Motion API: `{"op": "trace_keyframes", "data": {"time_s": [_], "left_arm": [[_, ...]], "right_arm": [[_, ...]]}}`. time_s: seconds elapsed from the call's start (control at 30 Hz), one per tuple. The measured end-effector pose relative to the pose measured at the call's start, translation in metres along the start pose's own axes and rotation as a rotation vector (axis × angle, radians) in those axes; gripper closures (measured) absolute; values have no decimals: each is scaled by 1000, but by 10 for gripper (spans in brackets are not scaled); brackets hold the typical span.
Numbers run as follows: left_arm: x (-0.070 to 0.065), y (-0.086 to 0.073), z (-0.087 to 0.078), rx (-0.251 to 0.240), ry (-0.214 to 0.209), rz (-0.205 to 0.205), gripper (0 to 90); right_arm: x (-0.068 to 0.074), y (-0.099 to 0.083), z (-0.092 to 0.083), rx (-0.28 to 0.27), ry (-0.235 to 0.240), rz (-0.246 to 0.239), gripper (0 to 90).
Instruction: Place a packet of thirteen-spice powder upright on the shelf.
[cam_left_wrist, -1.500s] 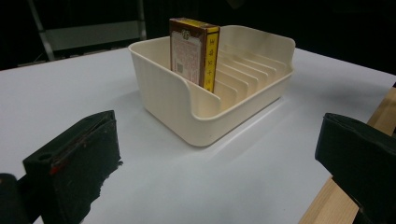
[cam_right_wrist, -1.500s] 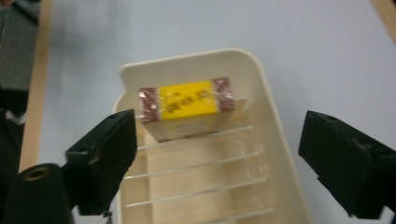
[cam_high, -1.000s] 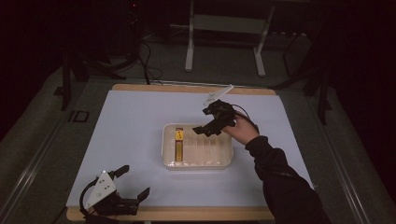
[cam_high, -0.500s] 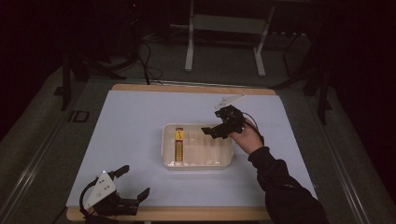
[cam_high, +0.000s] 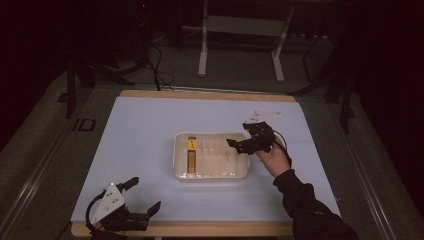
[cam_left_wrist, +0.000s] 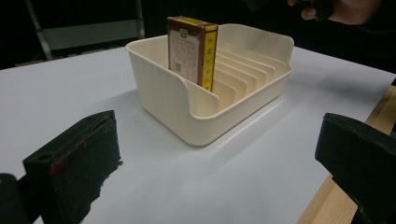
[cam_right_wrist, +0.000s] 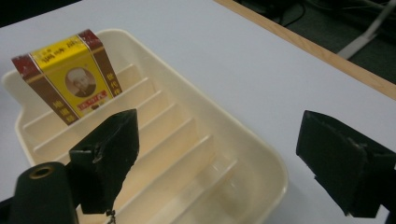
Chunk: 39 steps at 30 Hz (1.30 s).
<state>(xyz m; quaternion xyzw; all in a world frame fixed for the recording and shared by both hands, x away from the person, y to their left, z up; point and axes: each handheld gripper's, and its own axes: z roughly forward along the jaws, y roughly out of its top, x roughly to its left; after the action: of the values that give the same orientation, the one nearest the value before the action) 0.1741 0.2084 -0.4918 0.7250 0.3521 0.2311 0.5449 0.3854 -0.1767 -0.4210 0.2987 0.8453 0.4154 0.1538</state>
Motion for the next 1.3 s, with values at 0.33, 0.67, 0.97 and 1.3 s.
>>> {"op": "trace_keyframes", "data": {"time_s": [0.33, 0.67, 0.97, 1.3], "left_arm": [[0, 0, 0, 0, 0, -2, 1], [0, 0, 0, 1, -2, -1, 1], [0, 0, 0, 0, -4, -1, 1], [-1, 0, 0, 5, -6, 2, 1]], "right_arm": [[-1, -22, -23, -60, -82, 56, 133], [-4, -48, -46, -91, -122, 131, 133], [1, -69, -67, -141, -177, 151, 133], [2, -93, -78, -131, -227, 174, 132]]}}
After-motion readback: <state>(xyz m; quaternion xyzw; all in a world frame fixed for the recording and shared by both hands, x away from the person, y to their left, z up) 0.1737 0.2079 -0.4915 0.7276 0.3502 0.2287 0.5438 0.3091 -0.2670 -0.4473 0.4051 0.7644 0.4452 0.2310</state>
